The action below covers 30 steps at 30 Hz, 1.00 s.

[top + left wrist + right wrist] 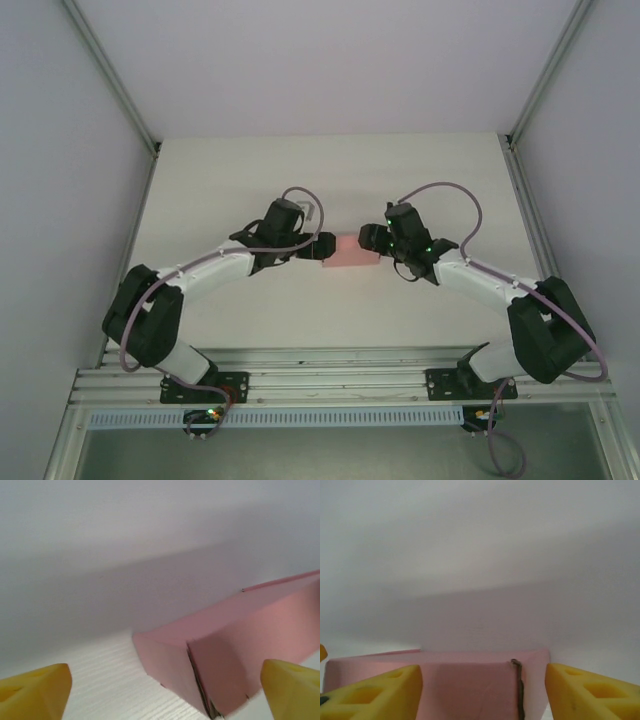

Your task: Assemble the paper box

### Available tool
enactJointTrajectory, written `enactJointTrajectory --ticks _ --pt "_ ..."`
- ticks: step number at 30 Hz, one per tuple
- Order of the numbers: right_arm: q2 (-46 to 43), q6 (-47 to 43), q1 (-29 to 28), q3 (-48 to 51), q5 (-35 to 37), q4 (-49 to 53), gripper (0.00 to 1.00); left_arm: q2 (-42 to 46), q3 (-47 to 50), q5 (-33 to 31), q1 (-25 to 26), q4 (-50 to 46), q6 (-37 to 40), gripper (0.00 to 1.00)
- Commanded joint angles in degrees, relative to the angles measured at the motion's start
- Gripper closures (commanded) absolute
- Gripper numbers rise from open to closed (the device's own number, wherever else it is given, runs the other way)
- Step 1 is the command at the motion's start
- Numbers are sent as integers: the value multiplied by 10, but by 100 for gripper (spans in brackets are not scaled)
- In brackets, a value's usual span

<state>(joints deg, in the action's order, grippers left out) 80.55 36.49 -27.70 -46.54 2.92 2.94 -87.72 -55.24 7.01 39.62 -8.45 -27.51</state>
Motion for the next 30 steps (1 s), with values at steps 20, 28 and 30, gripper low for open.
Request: enactJointTrajectory --ticks 20,28,30 --pt "139 -887 7 -321 -295 419 0 152 14 -200 -198 -194 25 0" --pt "244 -895 -21 -385 -121 412 0 194 49 -196 -222 -197 22 0" --pt "265 -896 -23 -396 -100 403 0 203 56 -197 -224 -198 21 0"
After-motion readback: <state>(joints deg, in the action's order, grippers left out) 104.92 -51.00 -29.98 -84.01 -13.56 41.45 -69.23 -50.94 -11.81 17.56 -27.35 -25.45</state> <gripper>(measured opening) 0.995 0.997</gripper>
